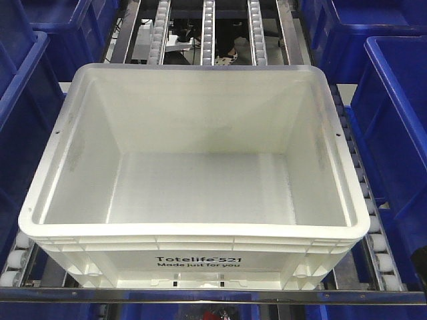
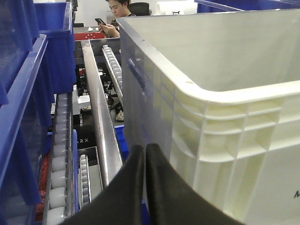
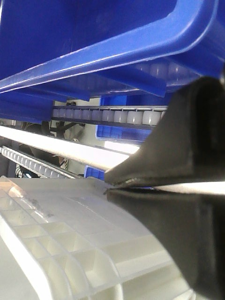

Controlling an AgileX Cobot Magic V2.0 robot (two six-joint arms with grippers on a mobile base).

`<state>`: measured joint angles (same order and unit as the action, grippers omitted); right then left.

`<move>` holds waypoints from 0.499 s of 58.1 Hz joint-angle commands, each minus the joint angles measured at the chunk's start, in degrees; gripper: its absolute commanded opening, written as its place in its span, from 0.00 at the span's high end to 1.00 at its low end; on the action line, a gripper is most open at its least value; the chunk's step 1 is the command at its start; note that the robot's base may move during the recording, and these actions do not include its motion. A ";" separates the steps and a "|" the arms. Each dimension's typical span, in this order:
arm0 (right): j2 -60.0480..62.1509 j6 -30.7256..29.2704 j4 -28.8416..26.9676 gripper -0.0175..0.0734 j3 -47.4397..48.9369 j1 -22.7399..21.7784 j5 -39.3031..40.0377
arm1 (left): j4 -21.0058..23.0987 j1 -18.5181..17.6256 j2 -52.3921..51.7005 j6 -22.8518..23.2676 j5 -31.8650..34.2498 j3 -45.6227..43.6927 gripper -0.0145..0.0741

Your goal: Move bin from left to right shelf

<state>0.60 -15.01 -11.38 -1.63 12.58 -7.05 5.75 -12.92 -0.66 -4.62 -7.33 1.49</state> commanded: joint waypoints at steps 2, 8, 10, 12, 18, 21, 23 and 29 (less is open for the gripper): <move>0.59 -0.34 0.04 0.82 -1.09 -0.03 4.35 | 0.16 -0.31 -0.90 0.38 4.04 1.07 0.84; 0.59 -0.34 0.04 0.82 -1.09 -0.03 4.35 | 0.16 -0.31 -0.90 0.38 4.04 1.07 0.84; 0.59 -0.34 0.04 0.82 -1.09 -0.03 4.35 | 0.16 -0.31 -0.90 0.38 4.04 1.07 0.84; 0.59 -0.34 0.04 0.82 -1.09 -0.03 4.35 | 0.16 -0.31 -0.90 0.38 4.04 1.07 0.84; 0.59 -0.34 0.04 0.82 -1.09 -0.03 4.35 | 0.16 -0.31 -0.90 0.38 4.04 1.07 0.84; 0.59 -0.34 0.04 0.82 -1.09 -0.03 4.35 | 0.16 -0.31 -0.90 0.38 4.04 1.07 0.84; 0.59 -0.34 0.04 0.82 -1.09 -0.03 4.35 | 0.16 -0.31 -0.90 0.38 4.04 1.07 0.84; 0.59 -0.34 0.04 0.82 -1.09 -0.03 4.35 | 0.16 -0.31 -0.90 0.38 4.04 1.07 0.84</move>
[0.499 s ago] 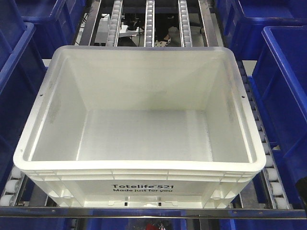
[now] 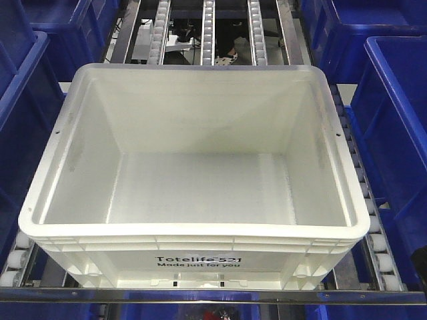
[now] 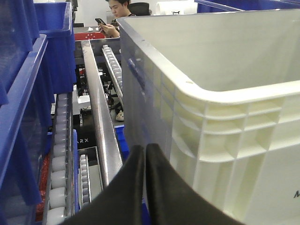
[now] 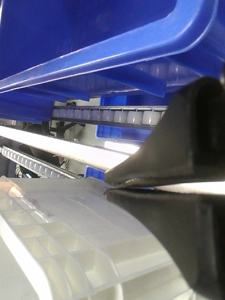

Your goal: Move bin from left to right shelf

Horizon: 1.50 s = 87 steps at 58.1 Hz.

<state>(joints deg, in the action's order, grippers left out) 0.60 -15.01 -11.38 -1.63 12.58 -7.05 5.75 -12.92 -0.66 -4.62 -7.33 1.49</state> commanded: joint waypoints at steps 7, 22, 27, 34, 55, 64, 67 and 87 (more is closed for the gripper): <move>0.59 -0.34 0.04 0.82 -1.09 -0.03 4.35 | 0.16 -0.31 -0.90 0.38 4.04 1.07 0.84; 0.59 -0.34 0.04 0.82 -1.09 -0.03 4.35 | 0.16 -0.31 -0.90 0.38 4.10 1.07 0.84; 0.59 -0.34 0.04 0.82 -1.09 -0.03 4.42 | 0.16 -0.31 -0.90 0.38 4.33 1.07 0.84; 0.59 -0.39 0.04 0.82 -1.03 -0.03 4.83 | 0.12 -0.31 -0.90 0.20 6.94 1.07 0.84; 0.59 7.61 -6.82 0.82 -0.82 -0.03 19.53 | 2.41 -0.31 -0.84 0.91 19.75 -1.06 0.84; 0.54 10.80 -8.33 0.82 5.59 -0.03 15.84 | 2.59 -0.31 -0.43 0.86 9.76 -9.35 0.84; -0.25 10.07 -7.93 0.82 9.64 -0.03 9.66 | 2.59 -0.31 1.15 0.86 3.63 -13.67 0.84; -22.90 3.21 -7.35 0.82 40.00 -0.03 -26.27 | 3.88 -0.31 24.82 0.81 -25.51 -43.48 0.84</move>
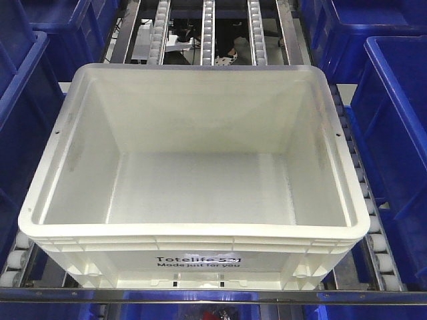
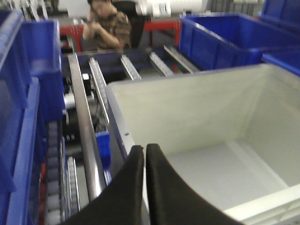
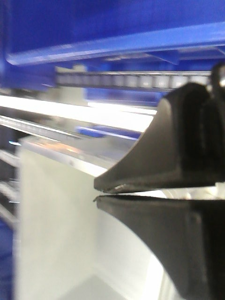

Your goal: Move bin from left to right shelf

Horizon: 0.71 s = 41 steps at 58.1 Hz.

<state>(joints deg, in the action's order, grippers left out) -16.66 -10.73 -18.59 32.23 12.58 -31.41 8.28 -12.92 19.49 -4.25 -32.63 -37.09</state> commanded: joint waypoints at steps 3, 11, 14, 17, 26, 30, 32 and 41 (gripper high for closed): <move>-9.50 -1.07 -0.46 0.82 9.20 -0.03 -5.15 | 2.56 -0.31 8.35 0.44 -1.92 -7.70 0.84; -18.79 -1.01 -2.37 0.82 14.92 -0.03 -10.76 | 4.09 -0.31 15.21 0.44 -2.80 -10.90 0.84; -20.92 -1.06 -3.07 0.82 15.68 -0.03 -9.80 | 4.09 -0.31 16.64 0.44 -2.47 -10.90 0.84; -22.66 -1.06 -3.62 0.82 15.68 -0.03 -8.40 | 4.09 -0.31 17.83 0.44 -2.47 -10.90 0.84; -25.40 -1.06 -3.67 0.82 15.68 -0.03 -8.11 | 4.09 -0.31 18.37 0.44 -2.51 -10.90 0.84; -25.71 -1.06 -3.67 0.82 15.68 -0.03 -7.85 | 4.09 -0.31 18.37 0.44 -2.13 -10.90 0.84; -25.71 -1.06 -3.67 0.82 15.68 -0.03 -7.46 | 4.09 -0.31 18.37 0.44 -2.05 -10.90 0.84; -25.71 -1.06 -3.62 0.82 15.68 -0.03 -6.13 | 4.09 -0.31 18.37 0.44 -1.00 -10.90 0.84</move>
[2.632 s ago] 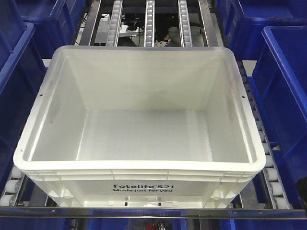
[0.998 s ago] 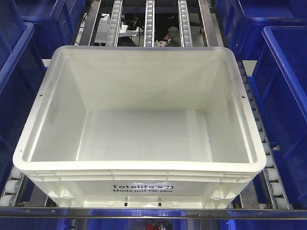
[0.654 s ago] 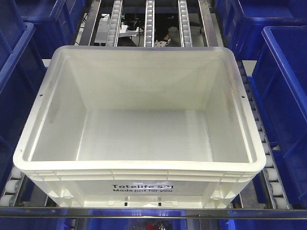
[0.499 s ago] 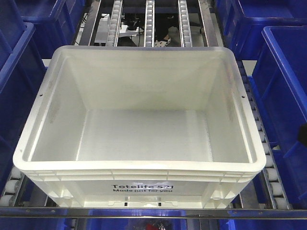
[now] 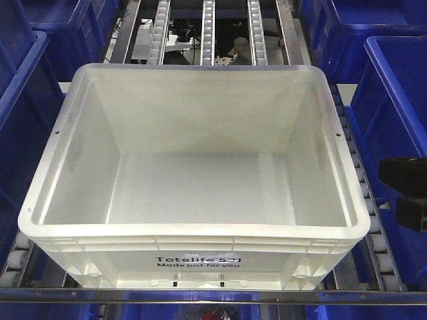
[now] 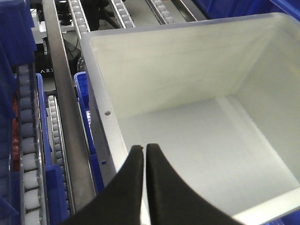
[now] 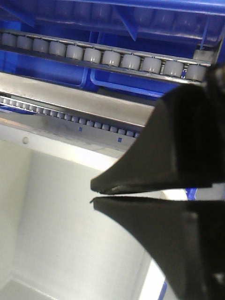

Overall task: Move bin from left to right shelf
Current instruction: 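Move both grippers down onto the white tote's side rims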

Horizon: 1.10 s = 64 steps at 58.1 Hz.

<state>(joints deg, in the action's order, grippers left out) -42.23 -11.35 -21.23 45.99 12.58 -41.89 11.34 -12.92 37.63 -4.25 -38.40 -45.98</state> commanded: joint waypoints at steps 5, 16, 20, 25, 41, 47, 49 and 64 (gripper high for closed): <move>-0.13 -0.44 -0.98 0.81 1.92 -0.03 4.36 | 1.04 -0.31 0.23 0.44 5.63 -2.01 0.84; -0.13 -0.44 -0.98 0.78 1.92 -0.03 4.18 | 1.04 -0.31 0.23 0.32 7.18 -2.01 0.81; -0.13 -0.44 -0.98 0.74 1.92 -0.03 4.04 | 1.04 -0.31 0.23 0.32 7.18 -2.01 0.78; -0.13 -0.44 -0.98 0.67 1.92 -0.03 4.12 | 1.04 -0.31 0.23 0.29 7.46 -2.01 0.73; -0.13 -0.62 -0.91 0.24 1.92 -0.03 4.62 | 1.04 -0.31 0.38 0.29 8.45 -2.01 0.46; -0.13 -0.62 -0.48 0.11 1.92 -0.03 5.34 | 1.04 -0.31 0.98 0.29 8.45 -2.01 0.35; -0.13 -0.62 -0.42 0.09 1.92 -0.03 5.61 | 1.04 -0.31 1.68 0.29 8.45 -2.01 0.32; -3.29 1.98 0.53 0.10 2.14 -0.03 8.95 | 0.43 -0.26 7.46 4.25 10.04 -2.05 0.26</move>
<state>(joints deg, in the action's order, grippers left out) -43.67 -9.93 -20.93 46.11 12.58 -37.58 11.34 -12.92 43.34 -2.08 -33.47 -45.98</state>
